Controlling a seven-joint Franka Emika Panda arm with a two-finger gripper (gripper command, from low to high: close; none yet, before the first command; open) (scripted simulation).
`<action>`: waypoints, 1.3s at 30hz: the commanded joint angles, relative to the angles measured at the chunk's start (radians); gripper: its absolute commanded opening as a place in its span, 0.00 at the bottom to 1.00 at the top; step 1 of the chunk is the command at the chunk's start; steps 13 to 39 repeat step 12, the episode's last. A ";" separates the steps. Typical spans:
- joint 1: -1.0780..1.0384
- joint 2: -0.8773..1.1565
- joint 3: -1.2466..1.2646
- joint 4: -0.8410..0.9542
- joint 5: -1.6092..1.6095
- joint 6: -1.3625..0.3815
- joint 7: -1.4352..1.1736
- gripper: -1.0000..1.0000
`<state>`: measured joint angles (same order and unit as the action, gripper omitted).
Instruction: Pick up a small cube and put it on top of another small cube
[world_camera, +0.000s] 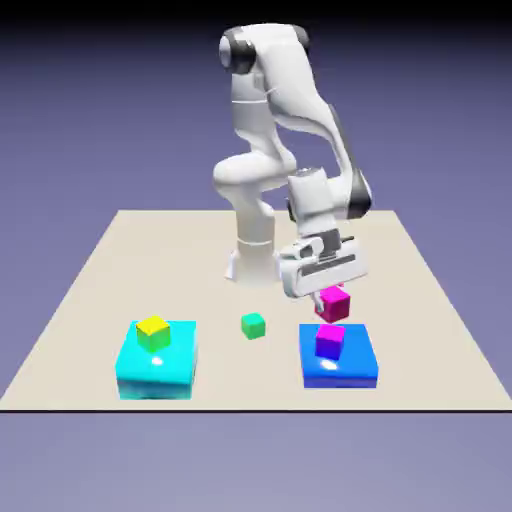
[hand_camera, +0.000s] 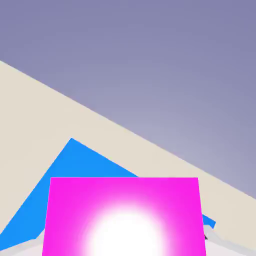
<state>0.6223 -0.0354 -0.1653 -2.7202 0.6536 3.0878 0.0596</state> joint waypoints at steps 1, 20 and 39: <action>-0.006 0.013 0.012 0.007 0.044 0.006 -0.036 0.00; -0.041 0.126 0.122 0.070 0.436 0.055 -0.351 1.00; -0.041 0.126 0.122 0.070 0.436 0.055 -0.351 1.00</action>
